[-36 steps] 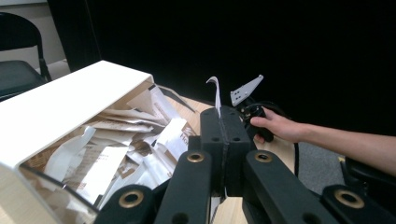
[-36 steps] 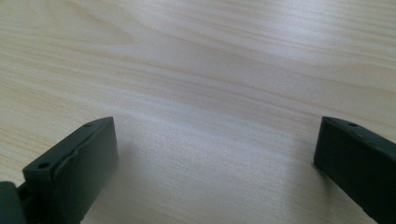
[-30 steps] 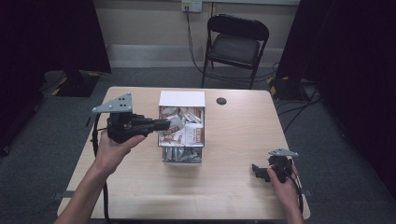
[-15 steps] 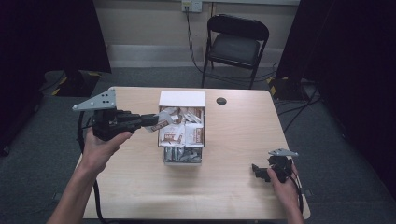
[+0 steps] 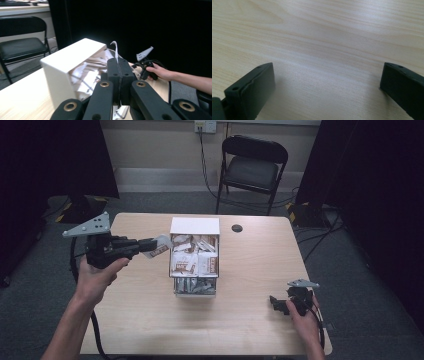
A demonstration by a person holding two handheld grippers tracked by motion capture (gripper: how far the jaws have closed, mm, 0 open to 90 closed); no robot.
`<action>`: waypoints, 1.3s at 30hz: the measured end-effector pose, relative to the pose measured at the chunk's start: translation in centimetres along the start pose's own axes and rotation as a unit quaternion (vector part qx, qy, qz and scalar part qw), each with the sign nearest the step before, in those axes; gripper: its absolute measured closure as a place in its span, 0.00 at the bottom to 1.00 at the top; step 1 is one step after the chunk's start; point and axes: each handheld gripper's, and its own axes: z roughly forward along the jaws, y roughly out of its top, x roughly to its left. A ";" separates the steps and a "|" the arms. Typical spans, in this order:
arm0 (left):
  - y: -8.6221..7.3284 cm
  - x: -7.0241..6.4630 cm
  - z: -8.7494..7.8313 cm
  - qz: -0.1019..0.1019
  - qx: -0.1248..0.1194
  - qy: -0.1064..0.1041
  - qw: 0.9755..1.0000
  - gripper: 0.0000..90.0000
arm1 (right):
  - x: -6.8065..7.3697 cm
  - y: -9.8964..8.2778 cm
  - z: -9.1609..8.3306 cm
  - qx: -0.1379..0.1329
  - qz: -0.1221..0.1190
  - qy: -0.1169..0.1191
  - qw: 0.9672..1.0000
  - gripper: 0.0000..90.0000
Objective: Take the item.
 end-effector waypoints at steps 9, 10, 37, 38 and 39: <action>-1.0 1.0 -1.4 -0.003 0.006 0.022 1.000 1.00 | 0.0 0.0 0.0 0.000 0.000 0.000 1.000 0.00; -1.1 1.1 -1.4 -0.004 0.006 0.022 1.000 1.00 | 0.0 0.0 0.0 0.000 0.000 0.000 1.000 0.00; -4.2 4.5 -1.2 -0.031 0.031 0.078 0.996 1.00 | 0.0 0.0 0.0 0.000 0.000 0.000 1.000 0.00; -4.4 4.7 -1.2 -0.033 0.032 0.081 0.996 1.00 | 0.0 0.0 0.0 0.000 0.000 0.000 1.000 0.00; -4.6 4.9 -1.1 -0.035 0.033 0.083 0.995 1.00 | 0.0 0.0 0.0 0.000 0.000 0.000 1.000 0.00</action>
